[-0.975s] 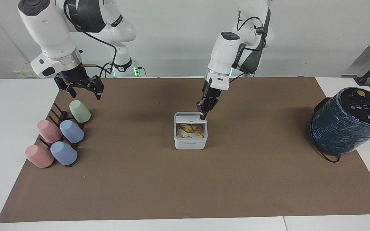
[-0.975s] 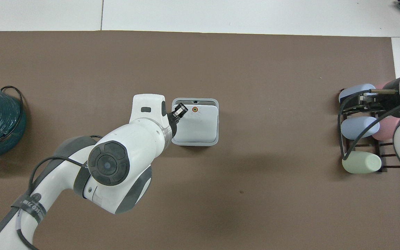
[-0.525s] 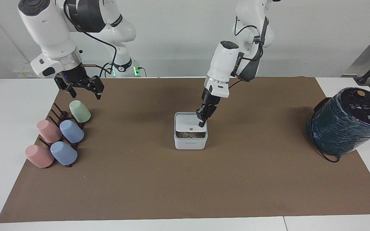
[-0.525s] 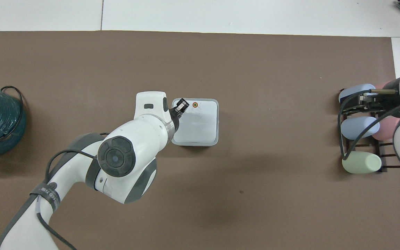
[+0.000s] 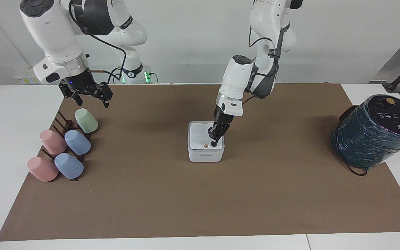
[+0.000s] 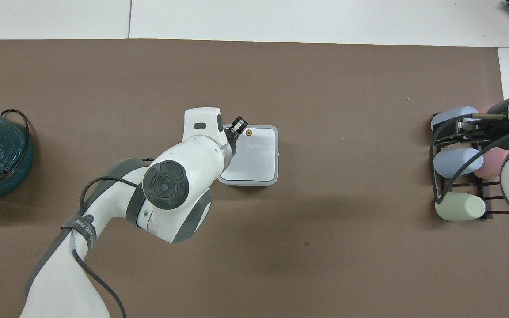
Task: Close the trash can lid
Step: 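Press the left gripper on the lid edge to seat it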
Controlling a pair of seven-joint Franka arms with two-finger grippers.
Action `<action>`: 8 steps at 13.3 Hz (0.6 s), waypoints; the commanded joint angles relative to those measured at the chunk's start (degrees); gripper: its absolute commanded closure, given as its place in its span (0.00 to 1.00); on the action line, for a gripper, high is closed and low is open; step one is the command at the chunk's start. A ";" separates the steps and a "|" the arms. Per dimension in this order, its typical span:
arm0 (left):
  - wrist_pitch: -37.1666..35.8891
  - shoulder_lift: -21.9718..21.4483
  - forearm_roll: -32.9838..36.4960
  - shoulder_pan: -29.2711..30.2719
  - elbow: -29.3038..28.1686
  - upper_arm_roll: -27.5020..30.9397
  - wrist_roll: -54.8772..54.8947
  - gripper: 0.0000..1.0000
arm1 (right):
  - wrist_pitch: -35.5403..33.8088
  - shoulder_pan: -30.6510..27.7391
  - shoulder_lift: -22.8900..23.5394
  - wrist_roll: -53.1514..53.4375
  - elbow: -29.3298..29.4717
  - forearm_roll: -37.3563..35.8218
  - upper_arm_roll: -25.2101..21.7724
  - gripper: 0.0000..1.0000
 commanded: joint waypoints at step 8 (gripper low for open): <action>1.75 6.49 -0.61 -0.10 4.46 0.20 0.15 0.96 | 0.96 -0.08 -1.50 -1.49 -1.79 1.40 -0.42 0.00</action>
